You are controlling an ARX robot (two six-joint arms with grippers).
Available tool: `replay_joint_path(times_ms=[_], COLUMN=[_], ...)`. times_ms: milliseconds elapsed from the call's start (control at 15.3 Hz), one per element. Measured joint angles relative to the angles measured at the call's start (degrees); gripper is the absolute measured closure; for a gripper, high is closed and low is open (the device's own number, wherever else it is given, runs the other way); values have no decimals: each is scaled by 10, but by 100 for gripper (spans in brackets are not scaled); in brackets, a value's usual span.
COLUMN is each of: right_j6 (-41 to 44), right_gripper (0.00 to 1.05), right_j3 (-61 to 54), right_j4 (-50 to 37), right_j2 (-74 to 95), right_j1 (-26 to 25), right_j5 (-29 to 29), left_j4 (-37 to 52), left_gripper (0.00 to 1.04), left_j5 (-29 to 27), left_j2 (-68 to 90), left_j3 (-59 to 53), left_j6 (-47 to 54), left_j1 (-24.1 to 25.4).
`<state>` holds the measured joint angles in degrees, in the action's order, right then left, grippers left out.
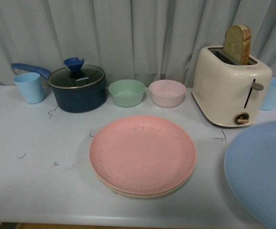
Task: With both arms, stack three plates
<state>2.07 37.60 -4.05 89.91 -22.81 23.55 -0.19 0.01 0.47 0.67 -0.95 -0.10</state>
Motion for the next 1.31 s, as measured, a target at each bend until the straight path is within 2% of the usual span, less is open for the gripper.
replay_joint_path(times_ms=[131, 262, 393, 655, 1245, 1310], right_j6=[-39, -108, -223, -265, -291, -293], right_gripper=[102, 102, 102, 102, 101, 89], right_j3=[0, 1, 92, 171, 219, 219], right_j4=[-4, -52, -130, -125, -129, -143], right_j2=[-87, -97, 85, 200, 301, 303], right_j1=[42, 124, 307, 340, 360, 360], right_j5=[26, 20, -55, -80, -105, -105], left_j4=[0, 0, 0, 0, 0, 0], left_gripper=[7, 7, 7, 7, 7, 7], left_j5=[0, 0, 0, 0, 0, 0], left_j2=[0, 0, 0, 0, 0, 0], left_j3=[0, 0, 0, 0, 0, 0], left_j6=[0, 0, 0, 0, 0, 0], left_j1=[0, 0, 0, 0, 0, 0])
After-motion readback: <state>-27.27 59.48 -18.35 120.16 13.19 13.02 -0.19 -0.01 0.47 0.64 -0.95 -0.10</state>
